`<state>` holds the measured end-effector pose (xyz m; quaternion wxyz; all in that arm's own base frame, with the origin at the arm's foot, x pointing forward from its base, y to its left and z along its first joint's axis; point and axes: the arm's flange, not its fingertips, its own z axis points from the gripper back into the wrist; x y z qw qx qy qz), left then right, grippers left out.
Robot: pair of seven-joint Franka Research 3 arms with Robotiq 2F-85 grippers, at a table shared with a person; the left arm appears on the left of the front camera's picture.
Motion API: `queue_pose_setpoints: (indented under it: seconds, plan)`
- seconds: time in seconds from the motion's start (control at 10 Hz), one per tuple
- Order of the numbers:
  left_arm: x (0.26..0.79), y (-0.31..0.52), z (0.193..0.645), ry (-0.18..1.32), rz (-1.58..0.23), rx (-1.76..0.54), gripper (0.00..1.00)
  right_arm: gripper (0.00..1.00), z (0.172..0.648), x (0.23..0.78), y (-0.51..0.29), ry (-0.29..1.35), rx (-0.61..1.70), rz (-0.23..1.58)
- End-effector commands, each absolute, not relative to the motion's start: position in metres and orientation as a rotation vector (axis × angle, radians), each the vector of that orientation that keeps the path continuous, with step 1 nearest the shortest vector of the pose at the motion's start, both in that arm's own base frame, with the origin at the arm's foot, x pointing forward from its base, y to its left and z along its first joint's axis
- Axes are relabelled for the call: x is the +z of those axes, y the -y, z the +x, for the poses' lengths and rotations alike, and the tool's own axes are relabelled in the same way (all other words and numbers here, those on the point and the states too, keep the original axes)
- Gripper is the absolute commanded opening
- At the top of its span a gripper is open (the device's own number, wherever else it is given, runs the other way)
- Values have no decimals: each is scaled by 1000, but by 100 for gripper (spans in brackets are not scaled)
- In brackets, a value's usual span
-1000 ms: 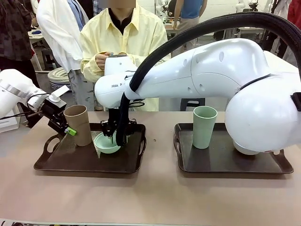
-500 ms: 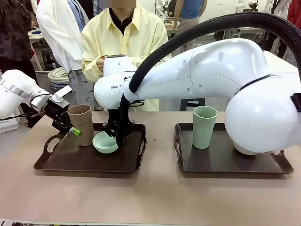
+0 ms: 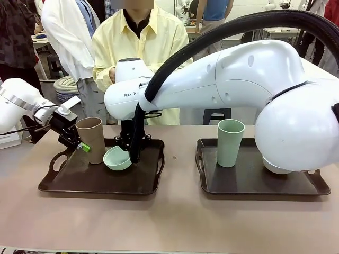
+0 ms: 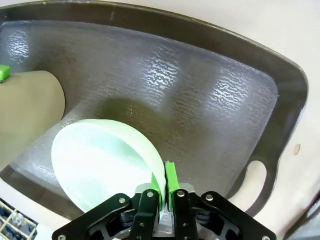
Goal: Set up a tray with a mat and arrange the tableware.
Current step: Pick up the Picnic Bowl and Reusable plastic cup from the Handle tray in front of the human's position and hold them in the air.
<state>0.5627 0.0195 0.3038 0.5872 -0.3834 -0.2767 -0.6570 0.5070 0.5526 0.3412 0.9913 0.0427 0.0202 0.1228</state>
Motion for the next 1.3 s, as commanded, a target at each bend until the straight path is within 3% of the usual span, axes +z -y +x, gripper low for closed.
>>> queue_pose_setpoints:
  seconds: [0.0,0.7,1.2]
  plan:
    - [319,-26,554,662,-861,-1537,24,1,499,345,-545,-42,224,31]
    - [464,-43,460,737,-683,-1624,24,1,365,497,-488,185,159,74]
    - [533,-42,414,796,-670,-1580,24,1,326,561,-470,269,121,127]
